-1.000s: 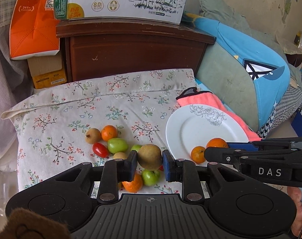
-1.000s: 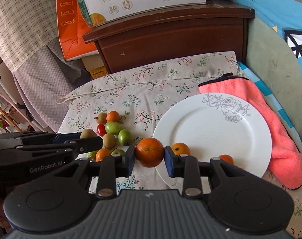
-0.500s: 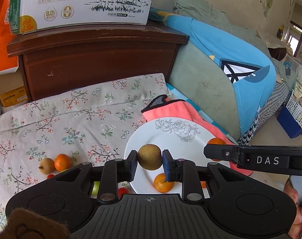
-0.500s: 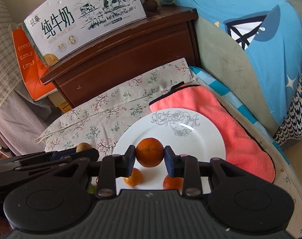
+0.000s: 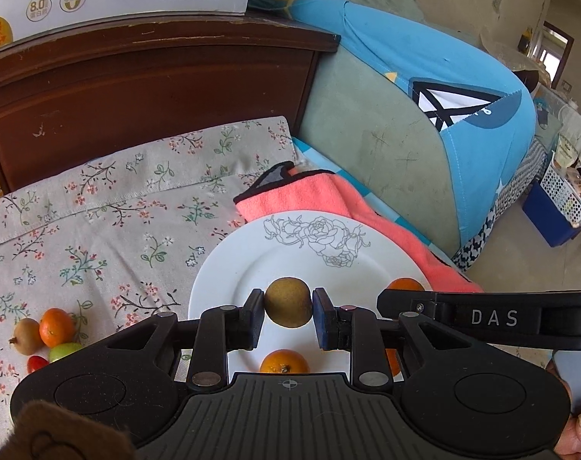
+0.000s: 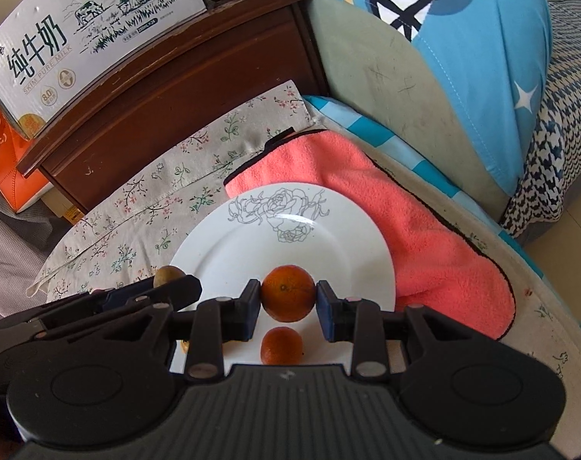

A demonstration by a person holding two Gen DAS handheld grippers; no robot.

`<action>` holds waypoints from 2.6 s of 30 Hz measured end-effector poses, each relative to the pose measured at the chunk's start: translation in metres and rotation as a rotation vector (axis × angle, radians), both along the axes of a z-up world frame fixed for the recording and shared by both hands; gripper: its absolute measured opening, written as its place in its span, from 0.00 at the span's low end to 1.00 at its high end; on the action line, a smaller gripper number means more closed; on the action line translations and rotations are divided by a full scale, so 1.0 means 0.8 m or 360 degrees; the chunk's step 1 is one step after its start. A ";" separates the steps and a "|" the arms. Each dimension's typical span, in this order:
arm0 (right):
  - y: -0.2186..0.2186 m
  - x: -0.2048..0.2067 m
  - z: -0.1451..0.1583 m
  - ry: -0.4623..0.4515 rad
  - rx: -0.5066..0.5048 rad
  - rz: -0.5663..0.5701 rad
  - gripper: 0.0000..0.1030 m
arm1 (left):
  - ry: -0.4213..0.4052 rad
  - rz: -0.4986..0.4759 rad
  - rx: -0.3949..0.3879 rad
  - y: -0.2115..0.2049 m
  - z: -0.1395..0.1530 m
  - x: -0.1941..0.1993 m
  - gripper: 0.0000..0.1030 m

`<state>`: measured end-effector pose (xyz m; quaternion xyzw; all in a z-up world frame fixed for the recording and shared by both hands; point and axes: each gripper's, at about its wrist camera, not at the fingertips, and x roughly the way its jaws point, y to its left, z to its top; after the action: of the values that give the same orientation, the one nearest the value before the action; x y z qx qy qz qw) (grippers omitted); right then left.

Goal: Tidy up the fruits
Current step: 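Carry the orange and brown fruit onto the white plate and open both grippers, then move both tools back over the fruit pile toward the green apples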

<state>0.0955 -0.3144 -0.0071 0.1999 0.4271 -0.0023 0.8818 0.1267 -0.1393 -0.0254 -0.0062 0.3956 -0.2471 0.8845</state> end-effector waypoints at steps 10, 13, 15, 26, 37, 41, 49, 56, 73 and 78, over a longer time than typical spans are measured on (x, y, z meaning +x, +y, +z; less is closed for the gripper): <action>-0.008 0.007 -0.014 0.0045 0.0038 -0.0077 0.33 | -0.0005 -0.0005 -0.0013 -0.003 -0.001 -0.002 0.26; -0.011 0.006 -0.008 0.0006 0.0064 -0.0087 0.35 | -0.0024 0.0037 -0.0029 0.003 0.010 -0.002 0.37; -0.011 0.005 -0.005 -0.0010 0.0060 -0.0089 0.35 | -0.0042 0.0085 -0.0036 0.010 0.019 -0.003 0.49; 0.015 0.001 0.014 -0.0120 -0.0011 0.0084 0.40 | 0.0009 0.0273 0.0008 0.053 0.047 -0.003 0.64; 0.048 -0.009 0.024 -0.0191 -0.0064 0.0269 0.42 | 0.0007 0.0396 0.0000 0.116 0.067 -0.025 0.70; 0.064 -0.013 0.024 -0.0201 -0.0070 0.0361 0.42 | 0.0009 0.0439 0.0017 0.136 0.068 -0.032 0.74; 0.105 -0.023 0.018 -0.0212 -0.0058 0.0594 0.42 | 0.0027 0.0463 0.0087 0.160 0.059 -0.041 0.78; 0.148 -0.031 0.008 -0.0210 -0.0070 0.0821 0.42 | 0.0087 0.0480 0.0120 0.177 0.043 -0.046 0.78; 0.193 -0.018 -0.024 -0.0128 -0.0195 0.0936 0.41 | 0.0214 0.0618 0.0117 0.210 0.026 -0.047 0.78; 0.203 -0.014 -0.030 -0.0126 -0.0218 0.0954 0.36 | 0.0231 0.0626 0.0109 0.215 0.022 -0.047 0.78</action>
<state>0.0840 -0.1522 -0.0314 0.0051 0.4312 0.2367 0.8706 0.0887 0.0330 -0.0077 -0.0710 0.4575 -0.0551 0.8847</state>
